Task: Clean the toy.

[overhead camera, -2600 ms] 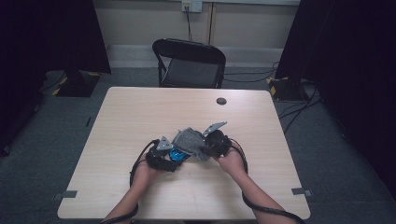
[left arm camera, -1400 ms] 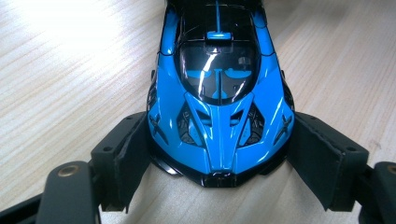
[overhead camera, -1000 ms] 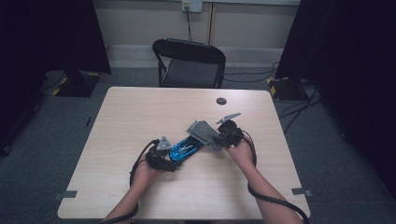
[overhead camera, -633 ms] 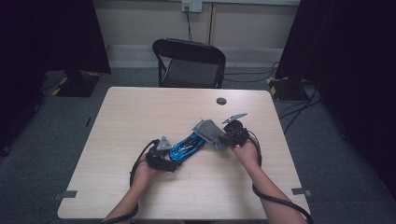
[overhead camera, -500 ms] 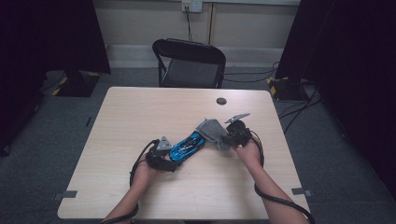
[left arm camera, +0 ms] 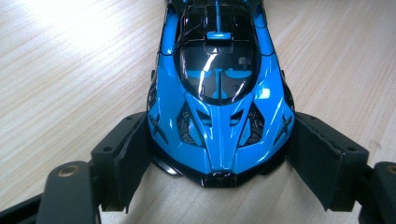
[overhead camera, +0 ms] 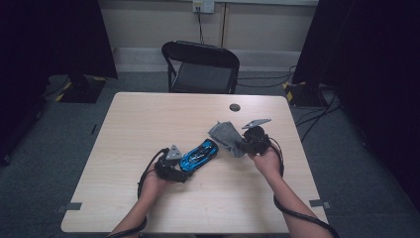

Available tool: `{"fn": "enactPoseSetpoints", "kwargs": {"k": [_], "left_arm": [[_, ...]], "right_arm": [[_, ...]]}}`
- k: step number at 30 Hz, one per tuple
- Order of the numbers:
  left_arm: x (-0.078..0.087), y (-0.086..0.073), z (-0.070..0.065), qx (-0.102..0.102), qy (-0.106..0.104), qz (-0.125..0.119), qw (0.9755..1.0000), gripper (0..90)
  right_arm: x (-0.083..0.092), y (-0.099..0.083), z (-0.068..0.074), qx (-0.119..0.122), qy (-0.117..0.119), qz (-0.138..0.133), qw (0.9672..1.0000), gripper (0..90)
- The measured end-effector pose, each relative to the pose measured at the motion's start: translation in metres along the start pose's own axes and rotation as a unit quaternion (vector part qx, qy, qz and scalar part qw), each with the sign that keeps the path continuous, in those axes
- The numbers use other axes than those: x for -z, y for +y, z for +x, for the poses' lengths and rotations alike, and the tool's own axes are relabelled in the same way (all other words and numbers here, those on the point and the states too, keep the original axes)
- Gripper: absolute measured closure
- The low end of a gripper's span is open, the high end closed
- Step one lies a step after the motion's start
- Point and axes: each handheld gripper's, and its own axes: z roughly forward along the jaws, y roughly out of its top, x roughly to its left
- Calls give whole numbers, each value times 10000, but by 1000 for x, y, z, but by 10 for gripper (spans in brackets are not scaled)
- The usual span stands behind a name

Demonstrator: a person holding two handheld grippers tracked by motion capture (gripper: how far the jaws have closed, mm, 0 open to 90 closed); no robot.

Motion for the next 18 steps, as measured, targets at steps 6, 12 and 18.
{"fn": "enactPoseSetpoints", "kwargs": {"k": [6, 12, 18], "left_arm": [[0, 0, 0, 2, 0, -1, 10000, 231], [0, 0, 0, 0, 0, 0, 10000, 231], [0, 0, 0, 0, -3, 0, 10000, 230]], "right_arm": [[1, 9, 23, 268, 251, -118, 9993, 762], [-2, 12, 48, 498, 539, -162, 9972, 762], [-7, 10, 72, 714, 835, -125, 9939, 762]]}}
